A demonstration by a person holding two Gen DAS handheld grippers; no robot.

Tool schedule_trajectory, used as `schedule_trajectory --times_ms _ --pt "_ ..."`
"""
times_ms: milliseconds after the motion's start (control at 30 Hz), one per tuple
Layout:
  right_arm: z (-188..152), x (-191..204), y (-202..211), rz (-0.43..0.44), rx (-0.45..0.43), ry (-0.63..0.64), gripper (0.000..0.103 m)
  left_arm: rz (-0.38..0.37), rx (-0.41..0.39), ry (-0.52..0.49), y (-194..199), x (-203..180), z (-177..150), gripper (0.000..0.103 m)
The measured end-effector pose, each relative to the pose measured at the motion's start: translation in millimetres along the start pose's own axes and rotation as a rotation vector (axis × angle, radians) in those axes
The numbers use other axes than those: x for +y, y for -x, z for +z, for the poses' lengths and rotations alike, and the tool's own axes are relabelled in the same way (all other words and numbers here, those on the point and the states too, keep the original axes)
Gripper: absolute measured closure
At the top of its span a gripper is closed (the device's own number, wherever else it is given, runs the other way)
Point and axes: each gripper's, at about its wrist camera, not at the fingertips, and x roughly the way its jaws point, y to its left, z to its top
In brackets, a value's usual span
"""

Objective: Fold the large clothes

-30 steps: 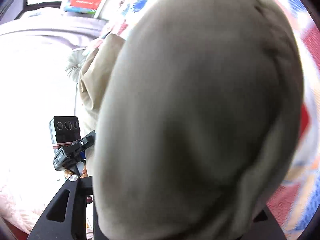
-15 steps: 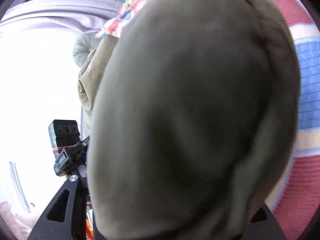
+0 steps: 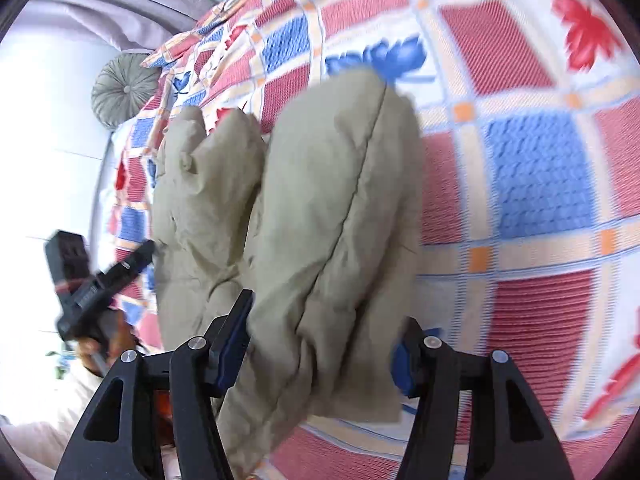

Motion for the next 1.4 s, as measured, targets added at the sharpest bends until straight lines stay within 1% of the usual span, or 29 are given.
schedule_trajectory --times_ms 33,67,100,133,167,200,233,267,300,333,367,400,433,500,567,633,667,733,800,867,933,1033,1100,1200,1267,1367,1400 --pt "1.3 6.3 6.6 -0.014 -0.019 0.009 0.057 0.002 -0.012 -0.004 4.5 6.0 5.9 0.026" --pt "0.2 14.5 12.9 -0.020 -0.037 0.014 0.061 0.002 -0.015 -0.007 2.0 4.2 10.4 0.026" --pt "-3.6 7.9 16.4 -0.023 -0.051 0.018 0.064 0.008 -0.014 -0.012 -0.8 -0.1 14.0 0.026" --pt "-7.2 16.5 22.2 -0.033 -0.077 0.032 0.069 0.014 -0.009 -0.021 -5.8 -7.0 17.3 0.026" --pt "-8.2 20.0 29.4 -0.046 -0.099 0.056 0.071 0.020 -0.003 -0.031 -12.4 -13.3 18.7 0.026" --pt "-3.6 18.8 31.9 -0.062 -0.123 0.084 0.075 0.024 0.004 -0.042 -18.0 -18.5 17.6 0.026" --pt "18.5 11.7 41.0 -0.079 -0.145 0.107 0.075 0.026 0.012 -0.049 -21.1 -24.4 12.5 0.026" --pt "48.5 23.3 44.9 -0.086 -0.164 0.125 0.075 0.027 0.024 -0.057 -27.3 -31.2 9.3 0.026" --pt "57.6 40.3 41.4 -0.083 -0.183 0.140 0.075 0.035 0.035 -0.072 -33.5 -39.3 4.6 0.026" --pt "59.5 47.2 51.1 -0.067 -0.196 0.154 0.075 0.049 0.042 -0.091 -37.0 -45.6 -1.5 0.026" --pt "61.4 53.3 56.7 -0.042 -0.187 0.167 0.075 0.063 0.047 -0.122 -42.8 -55.1 -6.4 0.026" --pt "62.7 64.8 49.1 -0.022 -0.161 0.171 0.075 0.077 0.052 -0.147 -46.9 -61.3 -11.3 0.026" --pt "57.6 64.6 42.9 -0.008 -0.138 0.168 0.075 0.090 0.056 -0.171 -50.5 -67.2 -15.2 0.026" --pt "47.9 66.7 16.7 0.002 -0.073 0.179 0.075 0.105 0.062 -0.200 -54.2 -77.6 -21.6 0.026" --pt "33.5 65.1 -8.4 -0.054 -0.006 0.211 0.075 0.119 0.063 -0.216 -53.7 -82.9 -24.8 0.026" --pt "18.6 55.5 -27.2 -0.131 0.039 0.224 0.075 0.111 0.066 -0.207 -48.8 -83.7 -26.3 0.026" --pt "11.7 49.6 -36.1 -0.148 0.061 0.221 0.075 0.107 0.068 -0.198 -45.2 -83.2 -27.2 0.026" --pt "-2.7 30.5 -52.1 -0.155 0.105 0.157 0.076 0.116 0.065 -0.184 -34.3 -81.4 -31.2 0.026" --pt "-11.7 17.5 -58.4 -0.139 0.115 0.098 0.076 0.138 0.045 -0.174 -19.8 -77.6 -38.5 0.026" --pt "-16.9 11.0 -59.8 -0.139 0.110 0.078 0.077 0.154 0.037 -0.152 -6.7 -71.3 -50.0 0.026" --pt "-20.8 5.3 -62.5 -0.136 0.109 0.056 0.078 0.168 0.057 -0.121 1.1 -62.6 -67.5 0.026" --pt "-26.8 -3.1 -66.9 -0.123 0.119 0.015 0.079 0.210 0.099 -0.124 -0.6 -55.6 -91.2 0.026" --pt "-31.8 -8.3 -71.7 -0.123 0.134 0.002 0.079 0.212 0.114 -0.102 -1.6 -51.2 -100.3 0.026" --pt "-34.7 -11.7 -72.7 -0.124 0.149 -0.013 0.079 0.220 0.129 -0.067 0.2 -48.0 -104.4 0.026" --pt "-34.4 -11.4 -65.6 -0.120 0.149 -0.031 0.078 0.226 0.145 -0.047 1.7 -46.6 -103.9 0.026" --pt "-31.2 -8.3 -55.0 -0.114 0.149 -0.049 0.078 0.237 0.164 -0.051 6.9 -48.0 -100.0 0.026" --pt "-29.9 -6.4 -50.0 -0.110 0.147 -0.052 0.075 0.240 0.167 -0.053 10.2 -48.9 -100.5 0.026"
